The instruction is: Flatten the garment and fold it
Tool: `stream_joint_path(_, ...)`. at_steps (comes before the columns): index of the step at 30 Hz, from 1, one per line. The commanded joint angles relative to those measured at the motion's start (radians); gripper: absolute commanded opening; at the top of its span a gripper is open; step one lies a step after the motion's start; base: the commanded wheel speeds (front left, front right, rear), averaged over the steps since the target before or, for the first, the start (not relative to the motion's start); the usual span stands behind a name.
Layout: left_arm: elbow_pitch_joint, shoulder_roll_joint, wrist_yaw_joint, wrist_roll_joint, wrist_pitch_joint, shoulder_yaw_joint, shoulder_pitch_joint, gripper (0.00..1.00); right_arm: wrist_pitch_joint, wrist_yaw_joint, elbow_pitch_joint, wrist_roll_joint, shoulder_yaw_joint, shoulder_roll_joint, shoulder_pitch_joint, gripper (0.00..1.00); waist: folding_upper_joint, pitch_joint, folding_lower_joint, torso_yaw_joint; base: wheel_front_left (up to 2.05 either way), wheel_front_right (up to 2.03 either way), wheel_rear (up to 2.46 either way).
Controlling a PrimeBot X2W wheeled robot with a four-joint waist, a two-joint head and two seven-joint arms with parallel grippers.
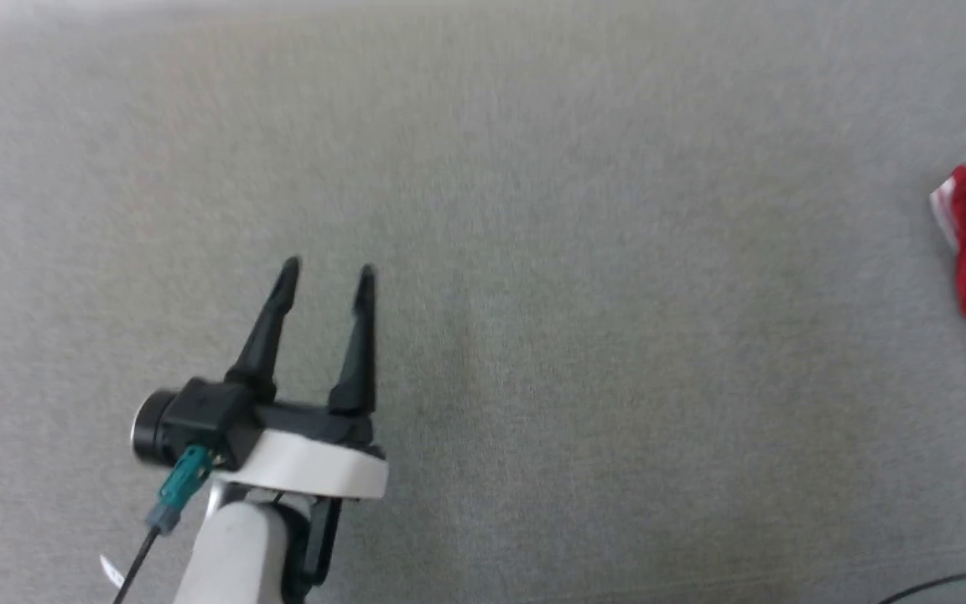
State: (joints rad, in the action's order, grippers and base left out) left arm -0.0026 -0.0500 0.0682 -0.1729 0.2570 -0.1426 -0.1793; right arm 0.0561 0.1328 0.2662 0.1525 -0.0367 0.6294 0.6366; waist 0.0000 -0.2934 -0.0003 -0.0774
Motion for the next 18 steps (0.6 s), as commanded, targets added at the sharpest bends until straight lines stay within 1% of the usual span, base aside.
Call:
stream_joint_path(1,0.008,0.0,-0.012,-0.004,0.005,0.015,0.02,1.0,-0.018,-0.002,-0.028,0.018,0.022,-0.046,-0.033,1.0,0.0,0.135,0.0003,0.008,0.0,0.0,0.0)
stream_joint_path(8,0.008,0.0,-0.066,0.007,0.005,0.058,0.078,1.0,-0.111,-0.002,-0.211,0.022,0.139,-0.286,-0.214,1.0,0.0,0.191,0.0003,0.04,0.0,0.0,0.0)
stream_joint_path(11,0.016,0.0,-0.082,0.012,0.005,0.06,0.103,1.0,-0.145,-0.002,-0.266,0.013,0.151,-0.379,-0.304,1.0,0.0,0.204,0.0003,0.052,0.0,0.0,0.0)
stream_joint_path(15,0.021,0.0,-0.103,0.016,0.005,0.058,0.135,1.0,-0.173,-0.002,-0.297,0.005,0.143,-0.487,-0.421,1.0,0.0,0.222,0.0003,0.063,0.0,0.0,0.0)
stream_joint_path(18,0.033,0.0,-0.112,0.008,0.005,0.061,0.158,1.0,-0.202,-0.002,-0.28,0.013,0.117,-0.532,-0.495,1.0,0.0,0.233,0.0003,0.069,0.0,0.0,0.0)
